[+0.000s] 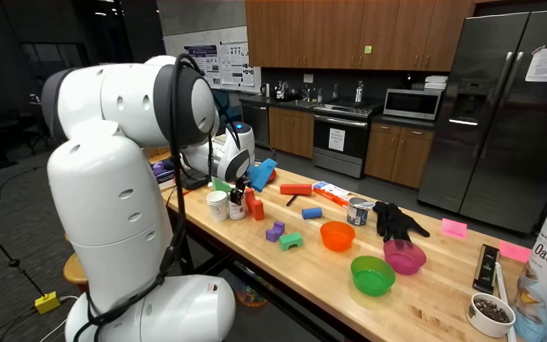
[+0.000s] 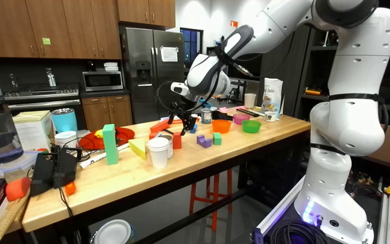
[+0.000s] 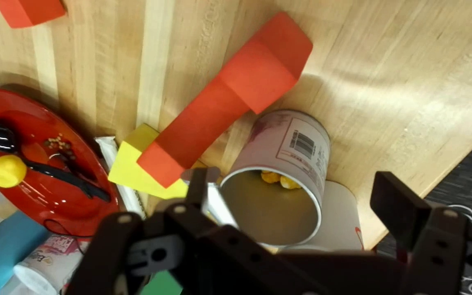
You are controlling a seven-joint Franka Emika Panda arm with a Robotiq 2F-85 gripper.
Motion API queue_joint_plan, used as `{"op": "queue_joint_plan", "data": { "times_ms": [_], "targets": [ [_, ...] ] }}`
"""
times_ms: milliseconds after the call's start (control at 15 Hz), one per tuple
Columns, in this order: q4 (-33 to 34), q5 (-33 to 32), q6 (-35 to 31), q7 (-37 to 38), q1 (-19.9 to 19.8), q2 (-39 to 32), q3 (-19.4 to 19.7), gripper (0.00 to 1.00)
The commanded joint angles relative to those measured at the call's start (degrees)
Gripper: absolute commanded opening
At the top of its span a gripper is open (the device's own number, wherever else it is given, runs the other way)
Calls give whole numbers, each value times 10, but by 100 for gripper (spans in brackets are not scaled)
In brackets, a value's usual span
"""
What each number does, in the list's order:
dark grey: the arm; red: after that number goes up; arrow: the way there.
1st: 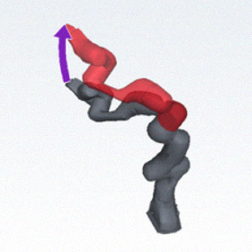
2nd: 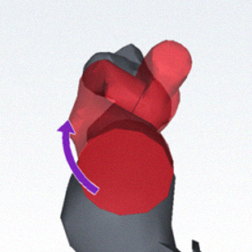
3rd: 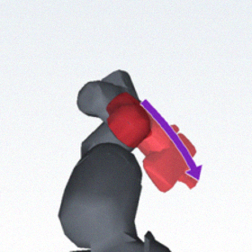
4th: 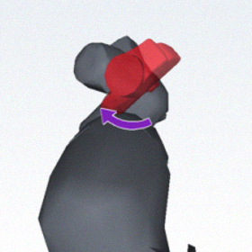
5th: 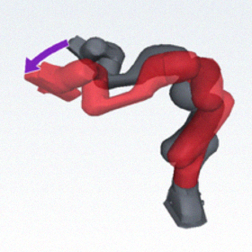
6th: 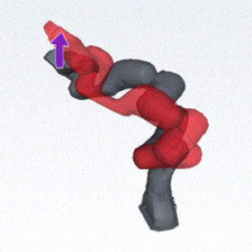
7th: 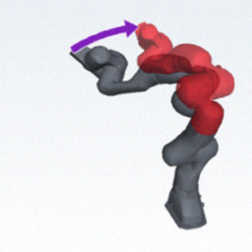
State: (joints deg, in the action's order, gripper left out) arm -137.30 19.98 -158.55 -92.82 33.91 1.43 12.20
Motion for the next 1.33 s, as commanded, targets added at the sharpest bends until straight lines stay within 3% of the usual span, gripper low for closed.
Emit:
{"op": "queue_joint_plan", "data": {
  "times_ms": [0, 67, 133, 467, 933, 1267],
  "targets": [
    [33, 30, 20, -84, -2, -33, 4, 100],
    [39, 37, 22, -102, -4, -41, 3, 100],
    [44, 41, 29, -113, -88, -47, -81, 100],
    [75, 51, 59, -141, -191, -82, -174, 100],
    [108, 47, 81, -122, -261, -118, -229, 100],
    [129, 132, 91, -129, -297, -141, -259, 100]
  ]
}}
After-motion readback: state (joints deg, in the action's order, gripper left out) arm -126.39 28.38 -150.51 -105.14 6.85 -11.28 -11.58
